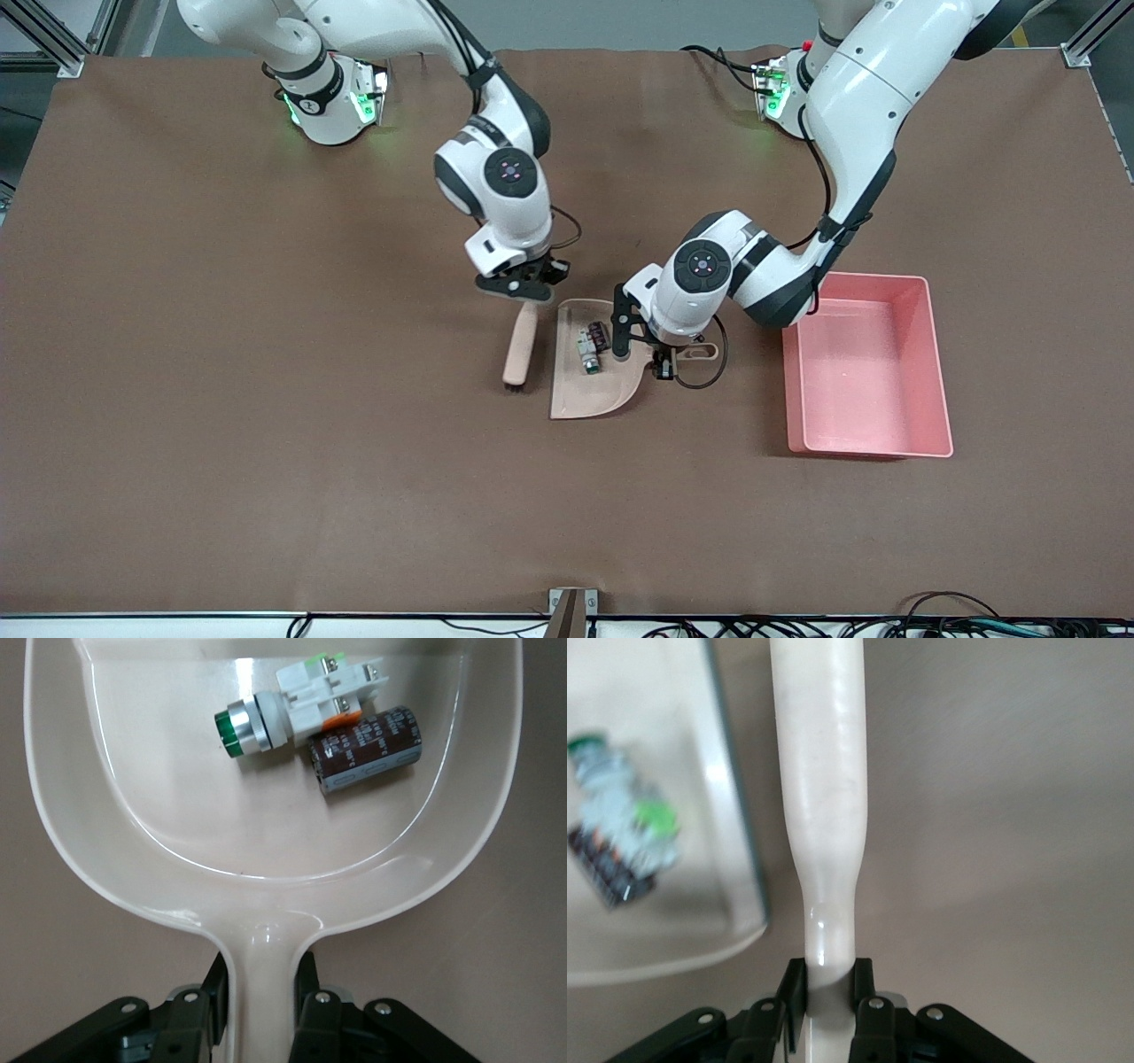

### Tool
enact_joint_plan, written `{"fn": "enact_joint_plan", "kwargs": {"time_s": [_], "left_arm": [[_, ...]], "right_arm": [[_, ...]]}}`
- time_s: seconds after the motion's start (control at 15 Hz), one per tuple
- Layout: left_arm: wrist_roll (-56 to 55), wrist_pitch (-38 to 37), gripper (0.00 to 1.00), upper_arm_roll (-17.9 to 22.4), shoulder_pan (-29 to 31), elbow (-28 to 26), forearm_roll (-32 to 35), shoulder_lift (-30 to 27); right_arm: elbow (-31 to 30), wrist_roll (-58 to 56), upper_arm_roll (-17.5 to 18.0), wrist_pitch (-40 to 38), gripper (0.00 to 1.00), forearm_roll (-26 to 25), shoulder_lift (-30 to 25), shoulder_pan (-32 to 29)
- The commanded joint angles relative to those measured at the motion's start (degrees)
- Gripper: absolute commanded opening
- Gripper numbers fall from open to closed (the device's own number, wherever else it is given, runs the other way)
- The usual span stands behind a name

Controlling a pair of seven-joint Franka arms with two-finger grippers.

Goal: Clean e-waste and dump in bin
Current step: 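Carry the dustpan over the pink bin with the left gripper while the right gripper withdraws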

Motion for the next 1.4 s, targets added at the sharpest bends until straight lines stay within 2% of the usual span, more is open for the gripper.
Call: {"fn": "enact_joint_plan", "kwargs": {"time_s": [0.0,0.27,0.53,0.73,0.8,1.0,1.2,1.33], "left_arm": [[4.7,1.5,0.03,-1.0,0.9,1.4,-4.6,0.6],[8.0,2.6,0.02,-3.8,3.8,1.7,-7.1,0.6],[10.6,2.4,0.01,-4.2,4.5,4.0,-7.1,-0.6],[11.7,1.7,0.02,-5.4,7.0,4.4,-7.1,-2.8],[12.1,1.5,0.02,-7.0,9.4,4.4,-7.2,-3.4],[14.3,-0.6,0.02,-14.8,20.7,4.6,-7.1,-3.6],[15.3,-5.4,0.01,-22.3,32.2,5.3,-6.8,-3.7],[17.0,-9.2,0.01,-25.2,38.7,6.1,-6.2,-3.8]], "right_arm": [[-7.4,-4.7,0.6,0.8,0.00,0.9,-4.7,-4.8],[-10.4,-13.5,0.5,0.9,0.00,0.9,-7.0,-14.1],[-14.0,-21.8,0.5,-2.8,0.00,0.8,-11.8,-23.5],[-19.3,-23.1,0.3,-7.7,0.00,0.0,-16.5,-25.4],[-21.6,-23.4,0.2,-7.7,0.00,-0.3,-18.2,-27.2],[-28.9,-27.1,0.3,-5.1,0.00,-5.4,-24.1,-33.5],[-36.8,-34.8,0.3,3.5,0.00,-7.9,-26.3,-40.4],[-39.2,-43.1,0.4,6.0,0.00,-7.8,-26.9,-45.5]]}}
